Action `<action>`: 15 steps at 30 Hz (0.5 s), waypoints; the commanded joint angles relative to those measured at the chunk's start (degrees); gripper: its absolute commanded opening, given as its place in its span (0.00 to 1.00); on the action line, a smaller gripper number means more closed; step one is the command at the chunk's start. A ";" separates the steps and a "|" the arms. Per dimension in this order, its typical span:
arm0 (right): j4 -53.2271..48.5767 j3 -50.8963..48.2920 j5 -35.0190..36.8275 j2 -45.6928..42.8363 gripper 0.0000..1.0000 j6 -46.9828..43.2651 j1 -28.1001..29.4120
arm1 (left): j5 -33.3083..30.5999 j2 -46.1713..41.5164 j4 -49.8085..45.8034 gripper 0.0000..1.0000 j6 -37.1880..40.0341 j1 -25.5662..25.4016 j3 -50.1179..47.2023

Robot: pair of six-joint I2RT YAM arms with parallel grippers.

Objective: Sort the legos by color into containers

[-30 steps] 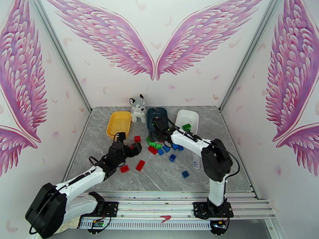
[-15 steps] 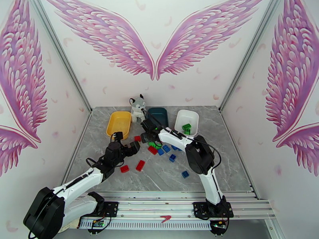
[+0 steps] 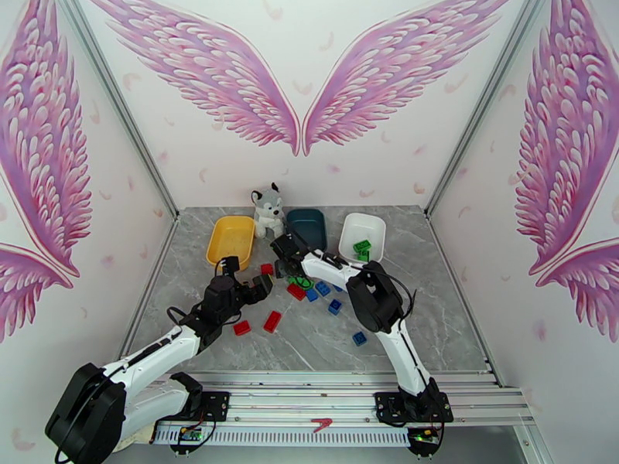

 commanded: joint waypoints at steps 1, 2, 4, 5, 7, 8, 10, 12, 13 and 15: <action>0.82 1.83 2.31 2.15 0.67 2.18 0.21 | 1.17 -0.80 0.85 0.97 -0.17 0.40 -0.73; 0.96 1.77 2.60 2.37 0.66 2.31 0.21 | 1.22 -0.79 0.86 0.97 -0.18 0.37 -0.79; 1.69 1.09 2.80 2.41 0.61 2.54 0.21 | 1.18 -0.98 0.85 0.97 -0.31 0.35 -0.80; 2.34 0.41 2.80 2.14 0.59 2.66 0.16 | 1.18 -1.01 0.85 0.97 -0.26 0.37 -0.80; 3.46 -0.93 2.72 1.47 0.56 2.88 0.28 | 1.16 -1.14 0.85 0.97 -0.22 0.35 -0.80; 3.90 -1.52 2.54 1.13 0.53 2.89 0.30 | 1.09 -1.11 0.86 0.97 -0.15 0.36 -0.84; 4.29 -2.45 2.48 0.43 0.50 2.63 0.62 | 0.91 -1.07 0.85 0.97 -0.13 0.34 -0.88; 4.54 -3.33 2.93 -0.52 0.46 2.03 1.05 | 0.91 -1.02 0.85 0.97 -0.12 0.34 -0.83; 4.68 -3.78 3.19 -0.99 0.44 1.71 1.30 | 0.94 -1.03 0.93 0.97 -0.06 0.40 -0.84; 4.71 -4.48 3.61 -2.17 0.40 1.19 1.83 | 0.92 -0.99 0.94 0.96 -0.06 0.34 -0.88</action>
